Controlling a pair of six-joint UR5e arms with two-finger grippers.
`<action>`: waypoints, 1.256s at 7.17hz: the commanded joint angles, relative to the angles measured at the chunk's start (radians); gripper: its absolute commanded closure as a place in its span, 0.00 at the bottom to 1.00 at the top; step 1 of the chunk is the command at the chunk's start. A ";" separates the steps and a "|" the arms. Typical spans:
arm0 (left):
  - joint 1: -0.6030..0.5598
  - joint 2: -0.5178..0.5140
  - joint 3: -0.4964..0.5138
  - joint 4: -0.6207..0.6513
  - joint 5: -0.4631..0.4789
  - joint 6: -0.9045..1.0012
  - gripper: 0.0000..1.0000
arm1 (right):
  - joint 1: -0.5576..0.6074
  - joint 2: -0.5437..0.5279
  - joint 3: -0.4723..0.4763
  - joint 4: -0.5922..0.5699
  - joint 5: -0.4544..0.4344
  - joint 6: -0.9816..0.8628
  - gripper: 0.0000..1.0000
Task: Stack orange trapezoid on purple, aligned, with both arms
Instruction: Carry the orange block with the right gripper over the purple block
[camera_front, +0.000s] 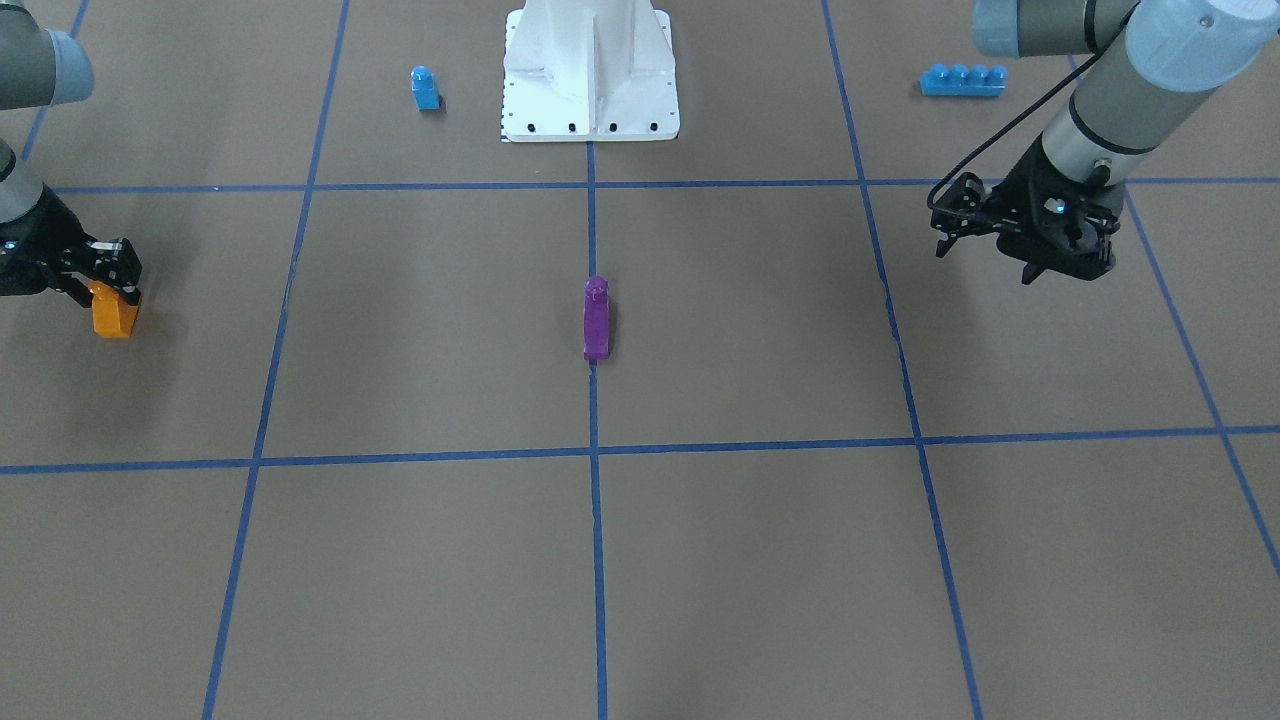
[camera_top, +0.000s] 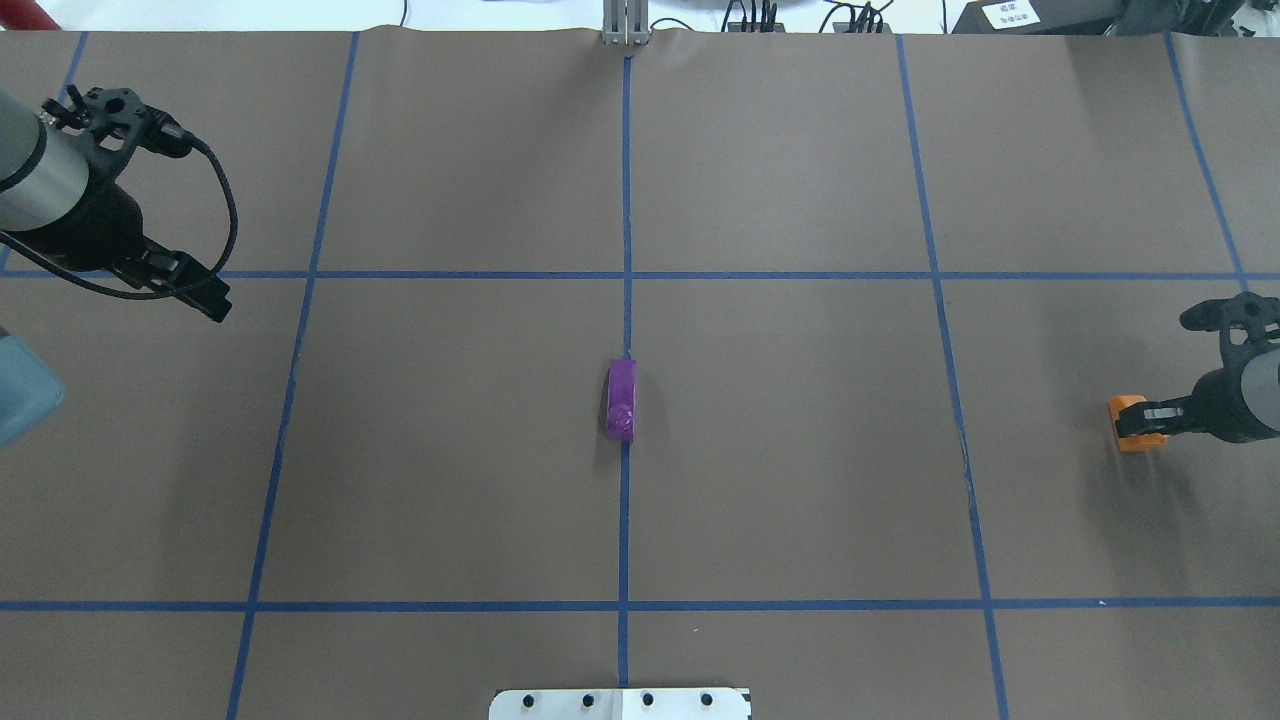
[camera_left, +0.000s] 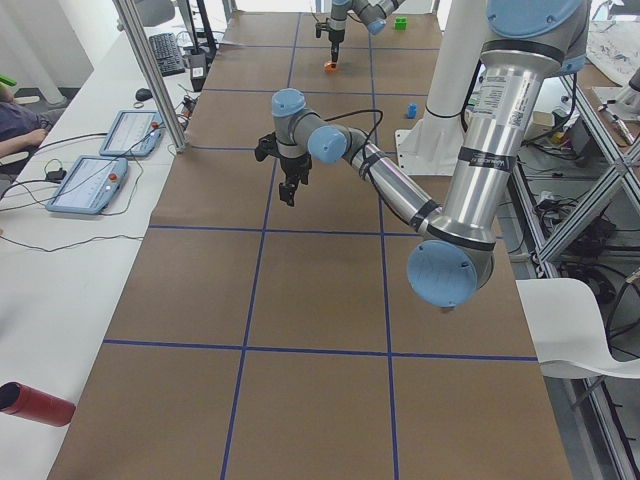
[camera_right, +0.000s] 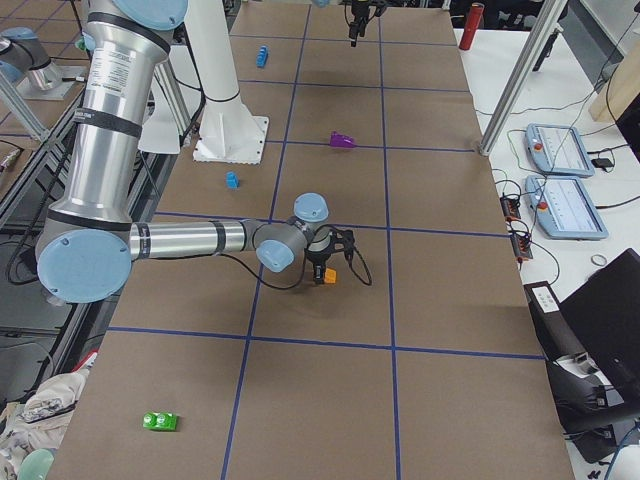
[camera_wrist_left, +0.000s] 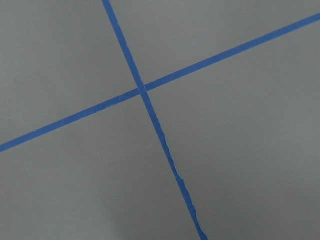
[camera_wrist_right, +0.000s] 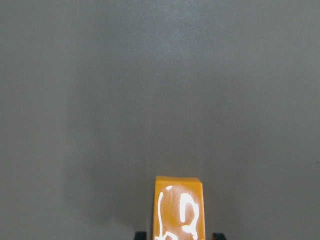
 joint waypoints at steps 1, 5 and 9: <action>0.000 0.001 0.001 0.000 0.000 -0.001 0.00 | 0.001 -0.001 0.009 0.001 -0.001 -0.006 1.00; -0.019 0.051 -0.024 -0.002 -0.009 0.066 0.00 | 0.105 0.118 0.119 -0.089 0.201 0.009 1.00; -0.261 0.177 -0.001 0.023 -0.110 0.372 0.00 | 0.031 0.481 0.238 -0.595 0.162 0.107 1.00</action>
